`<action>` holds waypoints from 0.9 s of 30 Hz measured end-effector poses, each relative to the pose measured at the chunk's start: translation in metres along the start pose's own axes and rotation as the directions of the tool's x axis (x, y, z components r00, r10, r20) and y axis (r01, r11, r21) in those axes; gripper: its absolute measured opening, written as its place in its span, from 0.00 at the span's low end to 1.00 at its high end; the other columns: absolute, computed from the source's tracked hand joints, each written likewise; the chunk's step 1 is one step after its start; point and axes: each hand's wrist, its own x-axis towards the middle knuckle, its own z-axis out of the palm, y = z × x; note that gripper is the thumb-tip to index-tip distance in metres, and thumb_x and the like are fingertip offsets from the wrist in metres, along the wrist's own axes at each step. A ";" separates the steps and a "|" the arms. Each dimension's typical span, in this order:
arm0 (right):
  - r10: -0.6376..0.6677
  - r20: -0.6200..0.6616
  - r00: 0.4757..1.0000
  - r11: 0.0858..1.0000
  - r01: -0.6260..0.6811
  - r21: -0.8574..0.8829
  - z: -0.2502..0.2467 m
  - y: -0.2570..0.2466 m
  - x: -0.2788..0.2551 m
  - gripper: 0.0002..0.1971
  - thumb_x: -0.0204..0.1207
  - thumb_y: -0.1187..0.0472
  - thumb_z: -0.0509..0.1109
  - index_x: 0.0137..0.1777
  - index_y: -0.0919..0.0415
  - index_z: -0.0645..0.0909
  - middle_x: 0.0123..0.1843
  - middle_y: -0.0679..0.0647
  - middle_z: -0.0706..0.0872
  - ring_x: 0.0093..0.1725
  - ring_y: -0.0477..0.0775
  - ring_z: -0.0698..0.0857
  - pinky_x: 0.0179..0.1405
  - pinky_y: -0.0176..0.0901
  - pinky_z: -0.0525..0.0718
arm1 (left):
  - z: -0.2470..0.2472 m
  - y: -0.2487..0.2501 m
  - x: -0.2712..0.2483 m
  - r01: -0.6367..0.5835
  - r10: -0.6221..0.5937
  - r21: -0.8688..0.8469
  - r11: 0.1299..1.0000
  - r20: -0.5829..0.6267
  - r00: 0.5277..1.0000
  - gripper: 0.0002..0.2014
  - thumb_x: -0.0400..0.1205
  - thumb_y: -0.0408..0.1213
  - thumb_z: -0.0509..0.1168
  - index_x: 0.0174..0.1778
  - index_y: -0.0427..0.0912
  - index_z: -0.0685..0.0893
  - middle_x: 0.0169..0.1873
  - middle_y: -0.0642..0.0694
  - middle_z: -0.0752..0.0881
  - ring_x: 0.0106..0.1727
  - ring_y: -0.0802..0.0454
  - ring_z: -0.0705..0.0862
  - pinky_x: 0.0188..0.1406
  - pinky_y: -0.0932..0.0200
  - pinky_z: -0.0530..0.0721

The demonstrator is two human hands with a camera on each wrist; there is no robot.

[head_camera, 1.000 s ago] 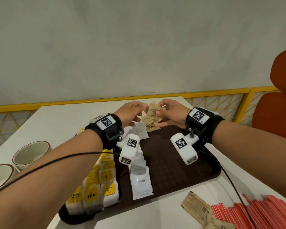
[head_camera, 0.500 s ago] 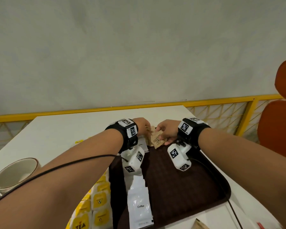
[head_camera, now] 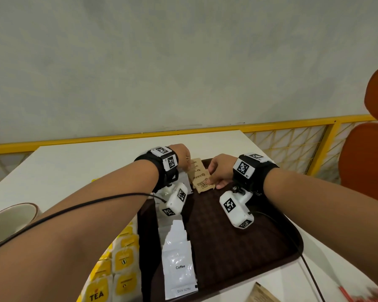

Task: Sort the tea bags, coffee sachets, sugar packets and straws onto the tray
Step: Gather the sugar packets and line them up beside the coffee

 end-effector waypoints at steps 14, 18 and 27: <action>0.043 -0.078 0.996 0.993 -0.033 0.116 0.006 0.003 -0.002 0.09 0.72 0.75 0.74 0.38 0.63 0.78 0.41 0.65 0.87 0.29 0.53 0.85 0.42 0.43 0.87 | 0.005 0.011 0.006 0.006 -0.005 0.071 0.997 -0.011 1.000 0.12 0.79 0.38 0.69 0.56 0.39 0.88 0.56 0.43 0.87 0.58 0.45 0.84 0.53 0.55 0.81; 0.056 -0.083 0.995 0.984 -0.041 0.174 0.006 0.003 -0.002 0.09 0.72 0.74 0.75 0.39 0.63 0.78 0.41 0.66 0.87 0.30 0.54 0.86 0.47 0.48 0.88 | -0.001 0.007 0.003 -0.006 0.005 -0.036 0.999 -0.008 1.000 0.10 0.77 0.39 0.72 0.51 0.40 0.89 0.53 0.44 0.88 0.56 0.46 0.84 0.47 0.57 0.79; 0.060 -0.062 0.996 0.966 -0.043 0.255 0.007 0.002 -0.008 0.10 0.73 0.74 0.74 0.41 0.64 0.76 0.40 0.65 0.86 0.41 0.61 0.90 0.54 0.55 0.88 | 0.007 0.004 -0.006 -0.038 0.038 -0.060 0.997 0.006 0.999 0.05 0.75 0.37 0.73 0.45 0.44 0.90 0.50 0.48 0.89 0.54 0.49 0.85 0.52 0.54 0.83</action>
